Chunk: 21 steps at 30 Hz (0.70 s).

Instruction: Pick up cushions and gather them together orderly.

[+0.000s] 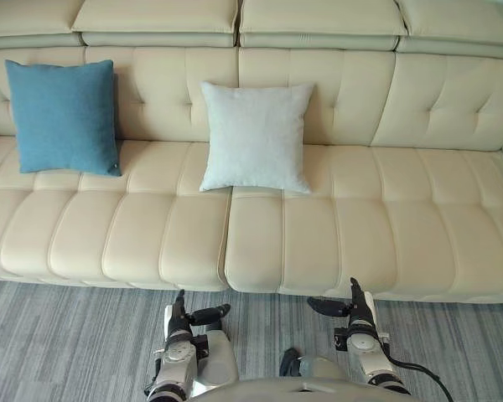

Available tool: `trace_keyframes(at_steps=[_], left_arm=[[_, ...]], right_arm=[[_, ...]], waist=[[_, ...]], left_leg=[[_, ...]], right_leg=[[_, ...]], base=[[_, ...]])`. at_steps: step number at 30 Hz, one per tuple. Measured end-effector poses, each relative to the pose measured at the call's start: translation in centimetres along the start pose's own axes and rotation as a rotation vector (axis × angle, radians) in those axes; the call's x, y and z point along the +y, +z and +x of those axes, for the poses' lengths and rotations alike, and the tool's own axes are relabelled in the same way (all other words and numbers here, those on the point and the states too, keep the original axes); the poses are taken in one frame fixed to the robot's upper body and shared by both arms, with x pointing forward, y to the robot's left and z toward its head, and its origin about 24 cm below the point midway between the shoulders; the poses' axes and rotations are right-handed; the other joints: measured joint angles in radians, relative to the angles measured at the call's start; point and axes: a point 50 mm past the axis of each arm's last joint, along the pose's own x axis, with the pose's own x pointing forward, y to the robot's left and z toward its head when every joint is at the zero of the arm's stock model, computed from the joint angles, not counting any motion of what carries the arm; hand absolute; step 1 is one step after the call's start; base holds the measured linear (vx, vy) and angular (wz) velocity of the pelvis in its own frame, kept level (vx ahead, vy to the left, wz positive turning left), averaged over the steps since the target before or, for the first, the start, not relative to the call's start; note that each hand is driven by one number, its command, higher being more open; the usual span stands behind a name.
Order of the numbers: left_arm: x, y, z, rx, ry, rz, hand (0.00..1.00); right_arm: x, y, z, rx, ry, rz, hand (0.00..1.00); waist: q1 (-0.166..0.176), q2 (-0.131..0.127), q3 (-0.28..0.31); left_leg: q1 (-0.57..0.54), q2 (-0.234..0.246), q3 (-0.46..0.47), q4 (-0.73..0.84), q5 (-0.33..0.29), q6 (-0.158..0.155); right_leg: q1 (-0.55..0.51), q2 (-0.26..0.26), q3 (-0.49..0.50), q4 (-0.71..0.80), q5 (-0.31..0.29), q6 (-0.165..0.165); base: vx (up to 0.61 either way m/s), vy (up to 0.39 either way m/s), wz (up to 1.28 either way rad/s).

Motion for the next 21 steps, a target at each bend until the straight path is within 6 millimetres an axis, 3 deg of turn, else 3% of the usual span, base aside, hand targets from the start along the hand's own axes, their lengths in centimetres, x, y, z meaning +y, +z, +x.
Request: trace_keyframes(at_steps=[1,2,6,8,9,11,14,16,18,21], left_arm=[[-0.6,0.7,0.2,-0.014,-0.016,0.0,1.0],[-1.1,0.7,0.1,-0.015,-0.027,-0.003,1.0],[-1.5,0.6,-0.2,-0.019,-0.047,0.009,1.0],[-1.5,1.0,0.0,-0.03,-0.046,0.015,1.0],[-1.3,1.0,0.0,-0.03,-0.043,0.021,1.0],[-1.6,1.0,0.0,-0.029,-0.049,0.019,1.0],[-2.1,0.6,-0.1,-0.01,-0.064,0.012,1.0],[-1.6,0.4,-0.1,-0.002,-0.051,0.021,1.0],[-1.5,-0.1,-0.2,0.017,-0.049,0.027,1.0],[-1.5,-1.5,-0.4,0.074,-0.05,0.043,1.0]], right_arm=[[-0.4,1.1,0.5,-0.031,-0.012,-0.005,1.0],[-0.4,1.4,0.6,-0.038,-0.017,-0.005,1.0],[-0.1,0.4,0.2,-0.01,-0.018,-0.007,1.0],[0.0,0.5,0.2,-0.01,-0.022,-0.003,1.0],[0.0,0.4,0.1,-0.009,-0.024,-0.003,1.0],[-0.4,0.2,0.2,-0.002,-0.038,0.001,1.0],[-0.2,-0.3,0.0,0.017,-0.033,0.006,1.0],[0.9,-1.2,-0.8,0.051,-0.002,0.027,1.0],[1.1,-2.1,-1.2,0.075,0.009,0.03,1.0],[0.2,-3.3,-1.3,0.124,-0.018,0.051,1.0]], waist=[[0.001,0.052,0.03],[0.002,0.078,0.039],[-0.015,0.075,0.047],[-0.016,0.063,0.057],[-0.024,0.052,0.063],[-0.036,0.046,0.064],[-0.037,0.052,0.067],[-0.046,0.043,0.06],[-0.05,0.046,0.041],[-0.067,0.067,0.015]], left_leg=[[-0.022,0.029,-0.026,0.013,0.012,-0.013],[-0.024,0.054,-0.035,-0.004,0.034,-0.023],[-0.023,0.072,0.011,-0.076,0.132,-0.022],[-0.035,0.061,-0.007,-0.027,0.102,-0.011],[-0.035,0.035,-0.034,0.033,0.056,-0.003],[-0.015,-0.002,-0.065,0.156,-0.057,0.002],[0.069,-0.027,-0.083,0.091,-0.16,0.017],[0.087,-0.038,-0.047,0.068,-0.15,0.035],[0.093,-0.047,-0.025,0.051,-0.148,0.041],[0.151,-0.077,0.041,-0.022,-0.118,0.072]], right_leg=[[0.011,0.039,-0.027,-0.036,0.042,-0.004],[0.028,0.069,-0.044,-0.077,0.066,-0.028],[0.017,0.077,-0.107,-0.08,0.089,-0.065],[0.005,0.068,-0.11,-0.078,0.103,-0.08],[-0.002,0.048,-0.111,-0.078,0.116,-0.085],[-0.02,0.022,-0.095,-0.081,0.142,-0.068],[-0.045,0.025,-0.046,-0.09,0.166,-0.035],[-0.022,0.021,-0.023,-0.157,0.218,-0.005],[-0.017,0.02,-0.005,-0.201,0.249,0.004],[0.034,0.014,0.055,-0.331,0.341,0.028]], base=[[-0.26,-0.168,0.16],[-0.29,-0.179,0.25],[-0.16,-0.102,0.35],[-0.11,-0.025,0.1],[-0.12,0.064,0.06],[-0.13,0.124,-0.08],[-0.15,0.214,-0.31],[-0.12,0.181,-0.43],[-0.04,0.181,-0.37],[0.02,0.135,-0.51]])
